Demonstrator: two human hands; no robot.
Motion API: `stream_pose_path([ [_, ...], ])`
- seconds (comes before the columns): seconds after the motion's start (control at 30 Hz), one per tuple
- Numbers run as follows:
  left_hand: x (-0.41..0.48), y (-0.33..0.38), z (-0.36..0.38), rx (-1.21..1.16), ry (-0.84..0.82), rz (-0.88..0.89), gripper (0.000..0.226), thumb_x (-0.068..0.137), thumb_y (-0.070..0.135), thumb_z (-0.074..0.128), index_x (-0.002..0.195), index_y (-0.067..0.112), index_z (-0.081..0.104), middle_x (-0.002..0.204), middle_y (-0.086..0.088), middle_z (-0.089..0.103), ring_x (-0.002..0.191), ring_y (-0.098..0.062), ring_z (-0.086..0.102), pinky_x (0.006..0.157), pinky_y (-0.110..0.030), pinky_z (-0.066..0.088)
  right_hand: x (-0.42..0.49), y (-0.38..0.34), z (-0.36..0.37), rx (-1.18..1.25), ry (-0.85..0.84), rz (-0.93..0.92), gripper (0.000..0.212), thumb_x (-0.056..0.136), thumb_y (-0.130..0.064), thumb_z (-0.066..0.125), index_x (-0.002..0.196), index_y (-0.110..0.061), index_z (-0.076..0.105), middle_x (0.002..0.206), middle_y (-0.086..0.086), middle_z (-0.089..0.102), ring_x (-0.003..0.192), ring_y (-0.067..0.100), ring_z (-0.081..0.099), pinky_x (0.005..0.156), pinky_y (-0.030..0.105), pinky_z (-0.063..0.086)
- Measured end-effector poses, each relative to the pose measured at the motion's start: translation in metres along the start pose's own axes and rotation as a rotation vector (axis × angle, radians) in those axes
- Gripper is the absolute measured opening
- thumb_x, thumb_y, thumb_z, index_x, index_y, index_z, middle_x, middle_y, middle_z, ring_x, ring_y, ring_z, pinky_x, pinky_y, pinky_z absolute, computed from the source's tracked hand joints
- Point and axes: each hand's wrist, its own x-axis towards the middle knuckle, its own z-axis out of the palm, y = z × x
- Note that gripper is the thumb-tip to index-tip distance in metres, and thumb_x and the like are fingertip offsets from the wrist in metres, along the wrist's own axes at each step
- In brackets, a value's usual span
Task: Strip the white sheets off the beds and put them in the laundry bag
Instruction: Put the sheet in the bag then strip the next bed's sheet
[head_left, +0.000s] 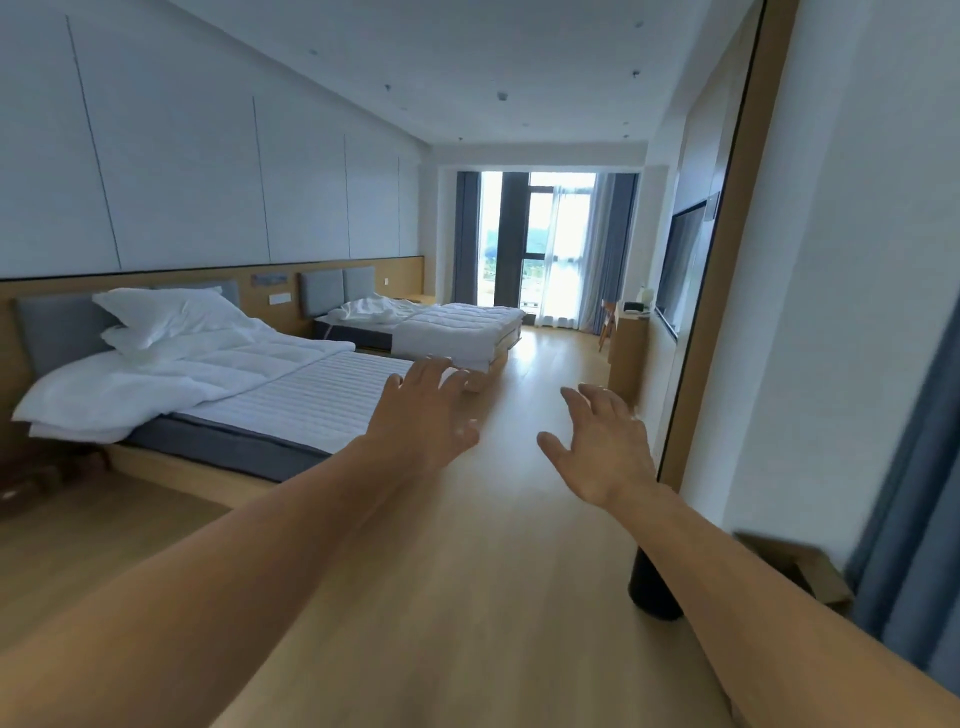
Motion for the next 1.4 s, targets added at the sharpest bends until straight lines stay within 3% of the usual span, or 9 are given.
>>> stream_pose_path([
  [0.33,0.17,-0.052,0.107,0.013,-0.027,-0.108,0.067,0.092,0.056,0.049,0.149,0.025,0.031,0.161,-0.002,0.022,0.149,-0.024,0.018,0.118,-0.051,0.022,0.198,0.03,0.085,0.052,0.01,-0.109,0.066,0.098,-0.051,0.046,0.155,-0.024,0.026,0.162,0.001,0.022,0.15,0.021,0.013,0.114,0.042,0.025],
  [0.7,0.401,-0.119,0.225,-0.005,0.036,-0.019,0.067,0.091,0.054,0.054,0.148,0.023,0.036,0.158,-0.002,0.03,0.146,-0.024,0.023,0.115,-0.051,0.025,0.437,0.066,0.178,-0.016,0.051,-0.059,0.065,0.098,-0.054,0.044,0.154,-0.026,0.027,0.163,0.002,0.021,0.152,0.022,0.011,0.115,0.045,0.026],
  [0.97,0.56,-0.13,0.333,-0.015,-0.009,0.028,0.067,0.093,0.054,0.049,0.15,0.025,0.03,0.161,-0.003,0.022,0.149,-0.024,0.015,0.118,-0.051,0.02,0.598,0.131,0.253,-0.038,0.04,-0.036,0.067,0.099,-0.055,0.042,0.156,-0.025,0.024,0.164,0.001,0.018,0.152,0.022,0.009,0.115,0.046,0.025],
  [1.4,0.801,-0.168,0.483,0.014,-0.017,-0.096,0.067,0.092,0.054,0.052,0.148,0.024,0.033,0.159,-0.003,0.027,0.147,-0.024,0.019,0.116,-0.051,0.023,0.868,0.225,0.355,0.026,0.001,-0.117,0.064,0.099,-0.051,0.045,0.154,-0.024,0.026,0.162,-0.001,0.019,0.151,0.02,0.008,0.115,0.043,0.023],
])
